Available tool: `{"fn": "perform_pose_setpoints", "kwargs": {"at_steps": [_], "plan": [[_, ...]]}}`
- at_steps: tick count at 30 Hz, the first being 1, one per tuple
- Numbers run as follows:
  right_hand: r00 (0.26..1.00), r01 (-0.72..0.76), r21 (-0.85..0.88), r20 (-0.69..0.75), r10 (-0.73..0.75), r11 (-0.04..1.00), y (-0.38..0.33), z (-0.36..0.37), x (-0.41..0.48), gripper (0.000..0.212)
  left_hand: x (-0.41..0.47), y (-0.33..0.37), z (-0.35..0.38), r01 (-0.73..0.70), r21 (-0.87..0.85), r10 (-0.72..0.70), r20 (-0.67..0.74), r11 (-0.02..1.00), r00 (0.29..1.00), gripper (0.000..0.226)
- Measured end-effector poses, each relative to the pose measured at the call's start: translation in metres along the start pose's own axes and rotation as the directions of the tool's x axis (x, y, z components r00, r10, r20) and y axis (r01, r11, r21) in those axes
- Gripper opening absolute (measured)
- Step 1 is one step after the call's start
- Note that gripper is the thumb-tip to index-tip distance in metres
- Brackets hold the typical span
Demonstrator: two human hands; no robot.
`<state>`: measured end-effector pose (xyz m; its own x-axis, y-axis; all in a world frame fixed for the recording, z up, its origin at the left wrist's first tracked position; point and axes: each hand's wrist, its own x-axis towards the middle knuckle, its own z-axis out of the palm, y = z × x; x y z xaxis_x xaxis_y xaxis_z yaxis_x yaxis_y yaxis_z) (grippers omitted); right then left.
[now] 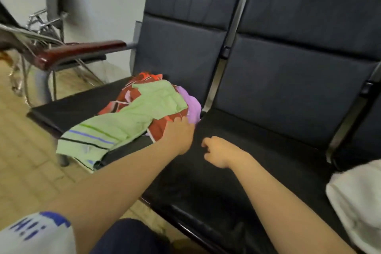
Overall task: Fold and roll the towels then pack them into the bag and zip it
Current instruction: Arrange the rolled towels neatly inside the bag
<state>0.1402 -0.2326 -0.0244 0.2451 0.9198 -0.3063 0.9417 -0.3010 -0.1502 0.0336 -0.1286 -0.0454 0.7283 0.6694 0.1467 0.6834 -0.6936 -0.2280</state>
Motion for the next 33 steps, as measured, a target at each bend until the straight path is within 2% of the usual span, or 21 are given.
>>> {"fn": "perform_pose_setpoints", "kwargs": {"at_steps": [3, 5, 7, 8, 10, 13, 14, 16, 17, 19, 22, 24, 26, 28, 29, 30, 31, 32, 33], "plan": [[0.998, 0.037, -0.006, 0.045, -0.037, 0.999, -0.02, 0.018, 0.029, 0.038, 0.008, -0.06, 0.033, 0.279, -0.148, -0.284, -0.011, 0.949, 0.959, 0.037], [0.996, 0.054, -0.013, 0.077, -0.053, 0.998, -0.026, 0.027, 0.041, 0.037, 0.01, -0.101, 0.059, 0.416, -0.142, -0.41, 0.069, 0.898, 0.909, 0.051], [0.993, 0.065, 0.001, 0.095, -0.065, 0.998, -0.028, 0.034, 0.05, 0.036, 0.01, -0.135, 0.088, 0.49, -0.085, -0.448, 0.29, 0.868, 0.845, 0.074], [0.993, 0.067, 0.015, 0.099, -0.069, 0.998, -0.028, 0.037, 0.053, 0.034, 0.01, -0.145, 0.098, 0.51, -0.078, -0.443, 0.396, 0.857, 0.805, 0.078], [0.992, 0.069, 0.046, 0.098, -0.073, 0.997, -0.028, 0.041, 0.058, 0.032, 0.008, -0.152, 0.111, 0.535, -0.082, -0.437, 0.481, 0.841, 0.76, 0.073], [0.994, 0.081, 0.057, 0.07, -0.085, 0.995, -0.031, 0.041, 0.062, 0.028, 0.008, -0.149, 0.114, 0.483, -0.058, -0.441, 0.323, 0.874, 0.837, 0.036], [0.995, 0.083, 0.062, 0.045, -0.086, 0.995, -0.033, 0.04, 0.063, 0.026, 0.01, -0.147, 0.113, 0.479, -0.083, -0.439, 0.289, 0.874, 0.851, 0.029], [0.996, 0.086, 0.106, -0.018, -0.084, 0.991, -0.037, 0.037, 0.064, 0.024, 0.014, -0.143, 0.107, 0.511, -0.216, -0.454, 0.264, 0.832, 0.851, 0.03], [0.995, 0.094, 0.143, -0.054, -0.088, 0.985, -0.04, 0.036, 0.063, 0.023, 0.018, -0.143, 0.103, 0.536, -0.317, -0.477, 0.248, 0.783, 0.843, 0.034], [0.988, 0.114, 0.23, -0.13, -0.085, 0.966, -0.043, 0.034, 0.061, 0.02, 0.028, -0.137, 0.078, 0.521, -0.588, -0.512, 0.202, 0.618, 0.835, 0.038], [0.975, 0.129, 0.448, -0.222, -0.03, 0.884, -0.045, 0.028, 0.056, 0.024, 0.036, -0.113, 0.017, 0.349, -0.907, -0.486, 0.201, 0.235, 0.85, 0.036], [0.97, 0.124, 0.677, -0.238, 0.056, 0.725, -0.046, 0.018, 0.048, 0.031, 0.035, -0.087, -0.025, 0.203, -0.975, -0.417, 0.223, -0.092, 0.881, 0.022], [0.964, 0.057, 0.875, -0.173, 0.201, 0.48, -0.041, 0.006, 0.036, 0.045, 0.028, -0.06, -0.063, 0.155, -0.902, -0.193, 0.249, -0.403, 0.949, 0.015], [0.971, -0.03, 0.978, -0.021, 0.237, 0.208, -0.023, -0.004, 0.014, 0.066, 0.021, -0.036, -0.088, 0.178, -0.777, 0.027, 0.203, -0.604, 0.979, 0.011], [0.983, -0.045, 0.998, 0.036, 0.178, 0.047, -0.011, -0.006, 0.001, 0.079, 0.015, -0.024, -0.096, 0.208, -0.72, 0.131, 0.162, -0.662, 0.978, 0.017], [0.994, -0.014, 0.991, 0.028, 0.102, -0.135, 0.004, -0.007, -0.013, 0.09, 0.011, -0.013, -0.1, 0.256, -0.683, 0.237, 0.125, -0.684, 0.964, 0.026], [0.995, 0.058, 0.954, -0.032, 0.092, -0.293, 0.019, -0.007, -0.028, 0.094, 0.005, 0.002, -0.104, 0.313, -0.676, 0.342, 0.096, -0.667, 0.935, 0.032], [0.989, 0.136, 0.904, -0.098, 0.114, -0.406, 0.033, -0.009, -0.045, 0.09, 0.0, 0.016, -0.104, 0.36, -0.702, 0.427, 0.088, -0.614, 0.9, 0.037], [0.978, 0.184, 0.885, -0.122, 0.167, -0.428, 0.046, -0.009, -0.063, 0.08, -0.004, 0.029, -0.099, 0.384, -0.752, 0.493, 0.091, -0.536, 0.866, 0.041]]}}
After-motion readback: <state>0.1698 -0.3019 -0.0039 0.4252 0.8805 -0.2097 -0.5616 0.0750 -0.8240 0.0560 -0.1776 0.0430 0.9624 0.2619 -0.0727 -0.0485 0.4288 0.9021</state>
